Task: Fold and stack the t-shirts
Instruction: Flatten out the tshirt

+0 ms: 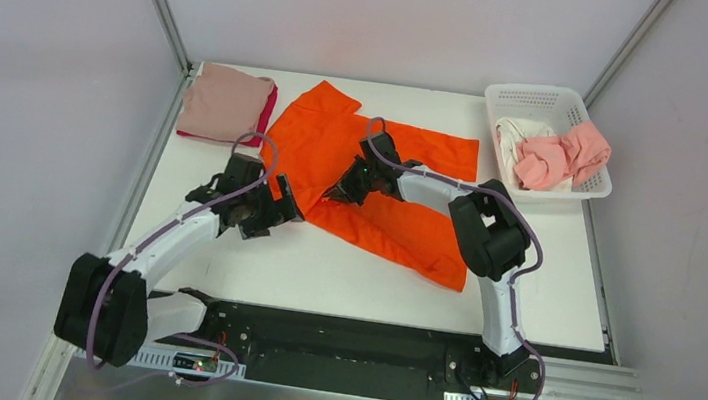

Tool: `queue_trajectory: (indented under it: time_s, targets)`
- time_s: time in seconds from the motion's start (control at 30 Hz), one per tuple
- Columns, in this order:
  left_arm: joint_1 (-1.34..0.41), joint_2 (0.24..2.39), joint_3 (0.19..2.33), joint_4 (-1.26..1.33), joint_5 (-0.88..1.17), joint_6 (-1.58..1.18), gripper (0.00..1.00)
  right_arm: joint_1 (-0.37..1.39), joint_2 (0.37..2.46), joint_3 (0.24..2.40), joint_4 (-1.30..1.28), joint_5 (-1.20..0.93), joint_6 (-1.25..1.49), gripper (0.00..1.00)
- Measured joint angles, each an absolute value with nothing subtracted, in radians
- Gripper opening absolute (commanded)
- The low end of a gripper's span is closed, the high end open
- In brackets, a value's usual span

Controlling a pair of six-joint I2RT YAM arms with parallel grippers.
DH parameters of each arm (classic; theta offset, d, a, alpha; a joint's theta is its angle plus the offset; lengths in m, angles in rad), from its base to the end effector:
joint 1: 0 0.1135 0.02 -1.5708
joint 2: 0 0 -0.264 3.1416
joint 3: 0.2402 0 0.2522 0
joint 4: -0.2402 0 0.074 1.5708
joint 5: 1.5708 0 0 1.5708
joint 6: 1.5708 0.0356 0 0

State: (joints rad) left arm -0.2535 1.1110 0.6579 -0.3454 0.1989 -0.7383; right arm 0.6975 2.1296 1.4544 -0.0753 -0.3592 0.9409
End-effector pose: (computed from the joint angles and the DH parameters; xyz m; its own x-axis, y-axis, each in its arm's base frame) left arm 0.2164 -0.0633 0.2188 -0.7682 -0.4825 -0.4208 -0.1861 0.7972 -0.5743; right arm 0.3500 0.3097 0.1579 -0.9531 0.1884 -0.2371 -0.0479 0.6794 0.7322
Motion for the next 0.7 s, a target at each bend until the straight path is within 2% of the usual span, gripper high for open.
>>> queue_trajectory:
  time_s: [0.13, 0.47, 0.7]
  targets:
    - [-0.322, 1.232, 0.654, -0.264, 0.189, -0.717, 0.95, 0.698, 2.13, 1.449, -0.046, -0.383, 0.951, 0.0]
    - [-0.325, 1.427, 0.658, 0.054, 0.146, -0.722, 0.92, 0.698, 2.13, 1.39, -0.03, -0.402, 0.953, 0.0]
    - [-0.306, 1.533, 0.792, 0.099, 0.182, -0.722, 0.9, 0.695, 2.127, 1.357, -0.022, -0.406, 0.945, 0.0]
